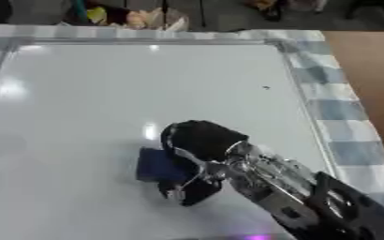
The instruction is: Wipe the whiteboard clean with a brush.
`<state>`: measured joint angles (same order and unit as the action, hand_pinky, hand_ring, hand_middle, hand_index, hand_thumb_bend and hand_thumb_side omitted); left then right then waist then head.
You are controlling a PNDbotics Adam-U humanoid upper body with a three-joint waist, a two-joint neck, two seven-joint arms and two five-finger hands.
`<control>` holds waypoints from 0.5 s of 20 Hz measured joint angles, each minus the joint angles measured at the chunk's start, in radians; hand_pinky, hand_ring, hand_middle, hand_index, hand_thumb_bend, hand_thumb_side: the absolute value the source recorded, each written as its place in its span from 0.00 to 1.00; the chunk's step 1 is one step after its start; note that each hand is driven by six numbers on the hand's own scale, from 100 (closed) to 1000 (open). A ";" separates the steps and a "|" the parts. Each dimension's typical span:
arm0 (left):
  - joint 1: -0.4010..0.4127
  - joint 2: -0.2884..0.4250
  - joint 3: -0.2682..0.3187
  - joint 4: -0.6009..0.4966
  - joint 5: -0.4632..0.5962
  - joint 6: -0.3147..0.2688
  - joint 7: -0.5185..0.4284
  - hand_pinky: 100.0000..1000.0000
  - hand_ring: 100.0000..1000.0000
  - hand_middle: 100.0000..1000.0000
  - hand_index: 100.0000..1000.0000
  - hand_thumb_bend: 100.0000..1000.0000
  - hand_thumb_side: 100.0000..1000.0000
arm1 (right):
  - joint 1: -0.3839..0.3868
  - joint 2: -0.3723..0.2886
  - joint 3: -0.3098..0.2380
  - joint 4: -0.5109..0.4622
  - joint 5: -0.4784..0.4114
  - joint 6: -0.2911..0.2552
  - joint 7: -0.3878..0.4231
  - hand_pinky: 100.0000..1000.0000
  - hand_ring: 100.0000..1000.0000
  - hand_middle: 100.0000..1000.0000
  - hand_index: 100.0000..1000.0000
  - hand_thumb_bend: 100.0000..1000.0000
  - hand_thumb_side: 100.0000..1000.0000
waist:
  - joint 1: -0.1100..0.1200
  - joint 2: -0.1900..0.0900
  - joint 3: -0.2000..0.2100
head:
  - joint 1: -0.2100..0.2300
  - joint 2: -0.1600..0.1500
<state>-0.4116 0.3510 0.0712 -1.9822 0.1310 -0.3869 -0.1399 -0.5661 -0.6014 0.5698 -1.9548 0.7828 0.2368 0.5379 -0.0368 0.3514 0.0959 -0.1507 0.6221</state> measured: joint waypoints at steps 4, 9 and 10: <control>0.002 0.000 0.000 0.000 0.000 0.000 0.000 0.34 0.53 0.50 0.70 0.05 0.98 | 0.004 -0.021 -0.022 -0.014 -0.009 0.014 -0.007 0.57 0.75 0.47 0.00 0.00 0.20 | 0.000 0.000 0.000 | 0.000 -0.001; 0.004 0.000 0.000 0.000 0.000 0.000 0.000 0.34 0.53 0.50 0.70 0.04 0.98 | 0.012 -0.038 -0.040 -0.022 -0.019 0.026 -0.016 0.57 0.75 0.46 0.00 0.00 0.20 | 0.000 0.000 0.000 | 0.000 -0.002; 0.005 0.000 0.000 0.000 0.000 0.000 0.000 0.34 0.54 0.50 0.70 0.04 0.98 | 0.013 -0.042 -0.048 -0.023 -0.021 0.032 -0.020 0.57 0.75 0.46 0.00 0.00 0.20 | 0.001 0.000 0.000 | 0.000 -0.004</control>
<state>-0.4067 0.3510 0.0710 -1.9822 0.1310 -0.3869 -0.1399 -0.5530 -0.6435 0.5217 -1.9775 0.7619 0.2685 0.5176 -0.0363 0.3514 0.0959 -0.1505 0.6176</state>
